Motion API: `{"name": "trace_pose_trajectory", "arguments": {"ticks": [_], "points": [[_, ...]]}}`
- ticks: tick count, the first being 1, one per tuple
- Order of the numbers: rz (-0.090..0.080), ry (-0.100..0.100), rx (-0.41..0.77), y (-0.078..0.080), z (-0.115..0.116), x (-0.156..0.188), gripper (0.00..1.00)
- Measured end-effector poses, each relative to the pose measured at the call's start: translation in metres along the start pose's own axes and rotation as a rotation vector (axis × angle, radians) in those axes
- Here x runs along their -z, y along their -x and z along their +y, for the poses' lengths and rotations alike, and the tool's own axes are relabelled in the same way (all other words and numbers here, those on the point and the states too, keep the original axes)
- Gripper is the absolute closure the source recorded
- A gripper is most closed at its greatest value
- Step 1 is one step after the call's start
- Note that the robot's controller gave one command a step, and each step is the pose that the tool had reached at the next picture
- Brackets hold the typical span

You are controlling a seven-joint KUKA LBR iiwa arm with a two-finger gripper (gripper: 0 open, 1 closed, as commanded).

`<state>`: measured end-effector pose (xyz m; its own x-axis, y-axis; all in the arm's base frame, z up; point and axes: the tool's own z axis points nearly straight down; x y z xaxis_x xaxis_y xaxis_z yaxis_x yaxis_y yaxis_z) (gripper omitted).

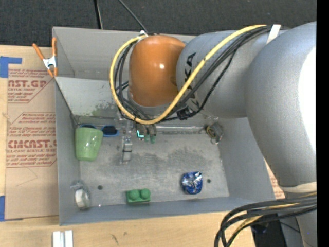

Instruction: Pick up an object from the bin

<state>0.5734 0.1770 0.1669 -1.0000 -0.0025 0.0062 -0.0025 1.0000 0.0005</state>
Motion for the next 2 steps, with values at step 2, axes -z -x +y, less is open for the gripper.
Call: {"name": "trace_pose_trajectory", "arguments": {"ticks": [2], "points": [[-0.033, 0.007, 0.139, 0.02, 0.068, -0.069, 0.0]]}}
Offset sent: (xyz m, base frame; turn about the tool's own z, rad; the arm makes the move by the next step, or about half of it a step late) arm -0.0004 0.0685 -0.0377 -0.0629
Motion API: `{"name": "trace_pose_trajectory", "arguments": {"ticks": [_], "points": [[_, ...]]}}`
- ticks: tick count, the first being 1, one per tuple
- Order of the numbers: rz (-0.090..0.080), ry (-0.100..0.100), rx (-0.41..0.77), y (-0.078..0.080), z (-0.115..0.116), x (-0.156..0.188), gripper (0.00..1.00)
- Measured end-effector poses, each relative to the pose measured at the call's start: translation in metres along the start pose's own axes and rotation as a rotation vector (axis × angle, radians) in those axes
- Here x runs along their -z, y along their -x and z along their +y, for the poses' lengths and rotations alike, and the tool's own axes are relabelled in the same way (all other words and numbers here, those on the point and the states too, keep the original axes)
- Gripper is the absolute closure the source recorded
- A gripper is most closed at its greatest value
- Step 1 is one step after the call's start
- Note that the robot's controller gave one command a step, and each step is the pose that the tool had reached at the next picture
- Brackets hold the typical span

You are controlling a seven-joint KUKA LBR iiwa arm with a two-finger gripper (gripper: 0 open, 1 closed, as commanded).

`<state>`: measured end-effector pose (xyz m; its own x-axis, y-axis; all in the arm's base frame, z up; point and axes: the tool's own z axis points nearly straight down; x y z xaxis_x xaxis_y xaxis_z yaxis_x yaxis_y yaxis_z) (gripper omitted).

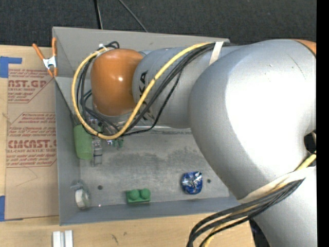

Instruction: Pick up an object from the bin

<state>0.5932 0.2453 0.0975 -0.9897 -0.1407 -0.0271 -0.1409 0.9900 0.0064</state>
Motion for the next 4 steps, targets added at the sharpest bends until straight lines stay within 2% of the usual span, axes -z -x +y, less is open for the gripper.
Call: {"name": "trace_pose_trajectory", "arguments": {"ticks": [1, 2, 3, 4], "points": [[-0.009, 0.001, -0.082, 0.002, 0.0, -0.009, 0.0], [-0.001, 0.003, -0.08, 0.0, 0.002, -0.008, 1.0], [0.015, -0.004, -0.036, -0.001, -0.012, 0.108, 1.0], [0.024, -0.006, -0.036, -0.004, -0.012, 0.102, 0.0]]}}
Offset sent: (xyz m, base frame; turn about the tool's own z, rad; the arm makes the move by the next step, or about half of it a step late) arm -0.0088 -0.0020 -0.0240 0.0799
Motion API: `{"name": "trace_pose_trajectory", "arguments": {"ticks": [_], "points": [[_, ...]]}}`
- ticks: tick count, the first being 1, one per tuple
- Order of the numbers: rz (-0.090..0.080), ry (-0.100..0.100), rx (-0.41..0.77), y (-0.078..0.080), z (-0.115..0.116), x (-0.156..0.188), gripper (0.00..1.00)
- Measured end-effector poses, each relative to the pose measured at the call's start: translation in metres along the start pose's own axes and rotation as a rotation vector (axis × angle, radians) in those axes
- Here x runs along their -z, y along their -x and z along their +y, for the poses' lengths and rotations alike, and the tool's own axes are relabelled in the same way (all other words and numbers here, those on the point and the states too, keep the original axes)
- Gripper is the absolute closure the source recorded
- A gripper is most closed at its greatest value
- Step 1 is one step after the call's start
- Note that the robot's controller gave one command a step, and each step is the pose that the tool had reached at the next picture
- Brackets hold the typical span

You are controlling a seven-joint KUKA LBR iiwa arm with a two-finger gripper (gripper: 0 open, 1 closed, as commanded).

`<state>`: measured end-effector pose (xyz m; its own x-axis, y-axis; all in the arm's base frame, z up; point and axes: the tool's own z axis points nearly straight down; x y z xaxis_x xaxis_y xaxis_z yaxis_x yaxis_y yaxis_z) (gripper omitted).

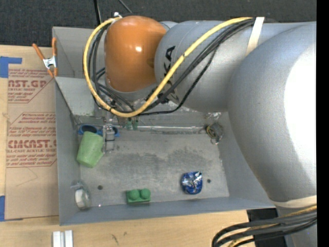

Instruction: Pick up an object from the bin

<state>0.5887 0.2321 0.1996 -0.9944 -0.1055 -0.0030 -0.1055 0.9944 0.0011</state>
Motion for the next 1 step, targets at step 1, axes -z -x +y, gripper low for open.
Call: {"name": "trace_pose_trajectory", "arguments": {"ticks": [1], "points": [[0.007, -0.001, 0.229, -0.0047, 0.007, -0.1253, 0.0]]}}
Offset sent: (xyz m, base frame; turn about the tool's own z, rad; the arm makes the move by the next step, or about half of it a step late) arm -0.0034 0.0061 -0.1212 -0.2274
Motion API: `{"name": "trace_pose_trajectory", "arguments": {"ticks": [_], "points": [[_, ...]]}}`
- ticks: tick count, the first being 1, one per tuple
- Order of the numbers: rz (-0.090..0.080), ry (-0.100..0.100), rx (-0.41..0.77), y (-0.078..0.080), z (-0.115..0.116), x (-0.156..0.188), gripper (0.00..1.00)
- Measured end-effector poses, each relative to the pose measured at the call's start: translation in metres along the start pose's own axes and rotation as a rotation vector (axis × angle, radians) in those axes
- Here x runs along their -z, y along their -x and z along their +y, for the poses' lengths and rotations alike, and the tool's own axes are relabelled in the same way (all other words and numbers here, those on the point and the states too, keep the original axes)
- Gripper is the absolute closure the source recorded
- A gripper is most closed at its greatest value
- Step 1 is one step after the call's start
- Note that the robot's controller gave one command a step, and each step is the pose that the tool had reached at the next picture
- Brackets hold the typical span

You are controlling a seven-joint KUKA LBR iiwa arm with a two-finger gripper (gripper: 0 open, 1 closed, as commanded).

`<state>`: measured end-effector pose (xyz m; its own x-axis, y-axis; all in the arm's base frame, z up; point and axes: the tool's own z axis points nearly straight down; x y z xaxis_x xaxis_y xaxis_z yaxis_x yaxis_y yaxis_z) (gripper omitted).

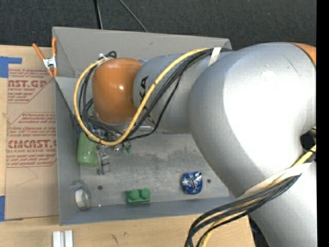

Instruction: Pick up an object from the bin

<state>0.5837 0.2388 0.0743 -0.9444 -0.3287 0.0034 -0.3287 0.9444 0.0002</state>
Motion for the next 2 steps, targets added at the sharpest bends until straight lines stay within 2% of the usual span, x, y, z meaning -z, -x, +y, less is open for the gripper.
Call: {"name": "trace_pose_trajectory", "arguments": {"ticks": [1, 2], "points": [[-0.004, -0.009, -0.004, 0.002, -0.006, 0.005, 1.0], [-0.014, -0.001, 0.061, -0.02, -0.011, 0.124, 1.0]]}}
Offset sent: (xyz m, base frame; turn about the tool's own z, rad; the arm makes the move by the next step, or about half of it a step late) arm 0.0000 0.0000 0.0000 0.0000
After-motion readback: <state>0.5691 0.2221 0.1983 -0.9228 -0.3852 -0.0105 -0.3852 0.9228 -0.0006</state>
